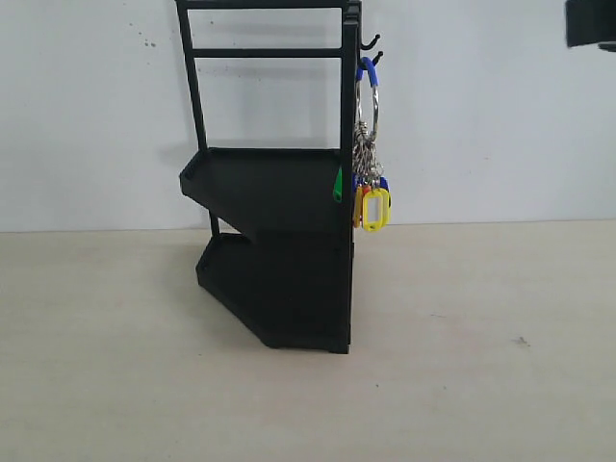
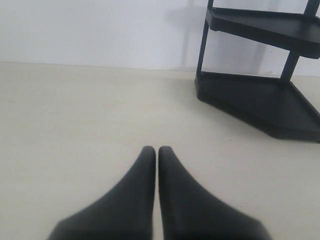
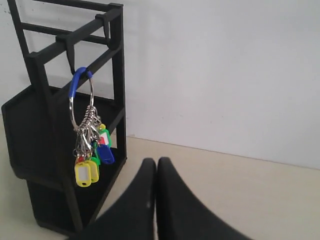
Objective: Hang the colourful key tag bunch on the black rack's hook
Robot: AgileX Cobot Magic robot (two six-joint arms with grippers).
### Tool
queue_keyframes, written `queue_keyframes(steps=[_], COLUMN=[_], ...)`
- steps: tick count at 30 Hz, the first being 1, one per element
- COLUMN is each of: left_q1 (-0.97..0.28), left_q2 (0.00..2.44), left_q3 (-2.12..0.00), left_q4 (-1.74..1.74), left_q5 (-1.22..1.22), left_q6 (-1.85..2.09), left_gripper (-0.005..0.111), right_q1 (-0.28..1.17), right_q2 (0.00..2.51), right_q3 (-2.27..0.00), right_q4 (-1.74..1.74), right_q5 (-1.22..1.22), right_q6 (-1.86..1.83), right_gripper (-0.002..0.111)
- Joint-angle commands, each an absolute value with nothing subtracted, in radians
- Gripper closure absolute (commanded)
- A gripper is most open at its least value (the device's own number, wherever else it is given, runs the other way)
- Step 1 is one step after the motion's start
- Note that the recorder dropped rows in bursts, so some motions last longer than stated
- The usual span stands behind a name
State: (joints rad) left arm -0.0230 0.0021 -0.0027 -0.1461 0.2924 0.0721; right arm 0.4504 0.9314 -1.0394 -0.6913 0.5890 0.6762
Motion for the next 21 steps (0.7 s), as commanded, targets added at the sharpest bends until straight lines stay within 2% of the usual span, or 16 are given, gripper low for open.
queue_keyframes(steps=[1, 14, 17, 21], left_q1=[-0.021, -0.021, -0.021, -0.021], left_q2=[0.0, 0.0, 0.0, 0.0], left_q3=[0.0, 0.0, 0.0, 0.0], left_q4=[-0.141, -0.141, -0.141, -0.141], left_q5=[0.289, 0.289, 0.289, 0.289], left_q6=[0.075, 0.075, 0.075, 0.075], left_gripper=[0.102, 0.102, 0.102, 0.102], right_q1=[0.448, 0.448, 0.5, 0.499], right_q2=[0.85, 0.799, 0.79, 0.79], right_q3=[-0.996, -0.978, -0.978, -0.978], right_q4=[-0.67, -0.662, -0.681, -0.684], right_q5=[0.619, 0.633, 0.65, 0.61], right_q6=[0.677, 0.681, 0.681, 0.688], right_gripper=[0.108, 0.108, 0.108, 0.108])
